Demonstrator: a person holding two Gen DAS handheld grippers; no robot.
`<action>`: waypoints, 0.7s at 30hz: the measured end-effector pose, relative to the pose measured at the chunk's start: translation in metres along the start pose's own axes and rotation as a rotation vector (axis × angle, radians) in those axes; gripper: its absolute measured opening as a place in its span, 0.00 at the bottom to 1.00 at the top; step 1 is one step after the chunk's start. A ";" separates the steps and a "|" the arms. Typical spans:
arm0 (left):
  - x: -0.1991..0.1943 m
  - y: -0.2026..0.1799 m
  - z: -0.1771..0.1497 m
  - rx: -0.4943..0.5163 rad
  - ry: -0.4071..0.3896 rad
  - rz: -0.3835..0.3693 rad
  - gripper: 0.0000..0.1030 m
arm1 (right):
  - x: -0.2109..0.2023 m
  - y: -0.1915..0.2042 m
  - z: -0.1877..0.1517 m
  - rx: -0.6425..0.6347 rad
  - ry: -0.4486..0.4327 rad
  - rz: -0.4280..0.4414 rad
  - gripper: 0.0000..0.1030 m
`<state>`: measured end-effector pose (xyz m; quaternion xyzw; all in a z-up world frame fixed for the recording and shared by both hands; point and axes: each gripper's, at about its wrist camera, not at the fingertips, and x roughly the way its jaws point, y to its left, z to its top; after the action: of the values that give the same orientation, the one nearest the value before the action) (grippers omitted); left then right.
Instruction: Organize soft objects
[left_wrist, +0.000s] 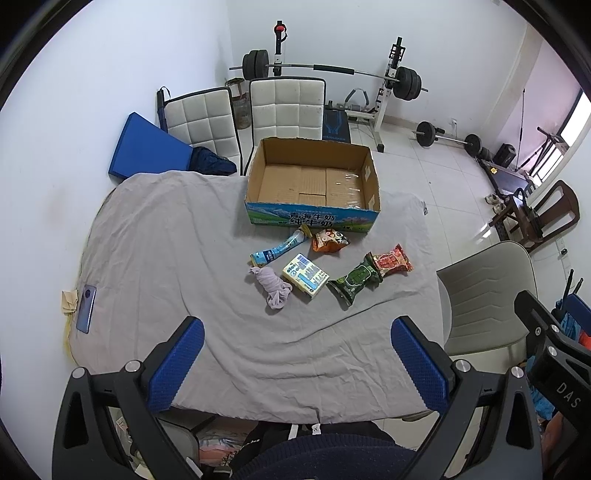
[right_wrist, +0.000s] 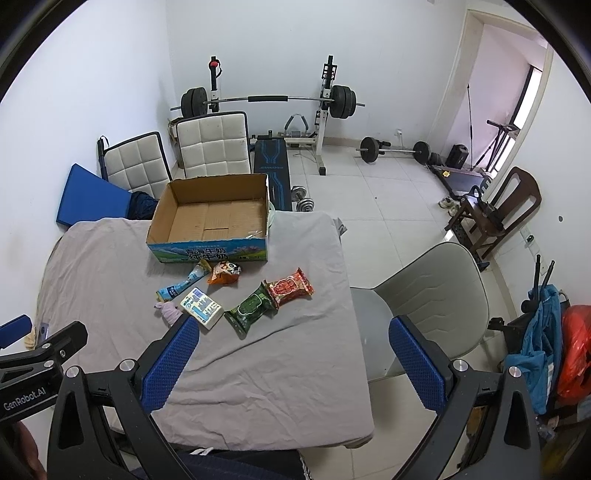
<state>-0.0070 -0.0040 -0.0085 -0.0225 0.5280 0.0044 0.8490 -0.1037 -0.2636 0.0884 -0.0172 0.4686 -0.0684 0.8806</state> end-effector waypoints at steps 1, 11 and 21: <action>0.000 0.001 -0.001 -0.002 -0.001 -0.003 1.00 | 0.000 0.000 0.001 0.000 -0.001 0.002 1.00; 0.000 0.001 0.000 -0.009 -0.005 -0.001 1.00 | -0.002 -0.001 0.005 -0.002 -0.005 0.006 1.00; 0.004 0.001 0.001 -0.005 0.002 -0.006 1.00 | -0.002 -0.001 0.005 -0.003 -0.005 0.005 1.00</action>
<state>-0.0038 -0.0028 -0.0119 -0.0264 0.5289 0.0032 0.8483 -0.1005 -0.2643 0.0927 -0.0174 0.4666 -0.0655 0.8818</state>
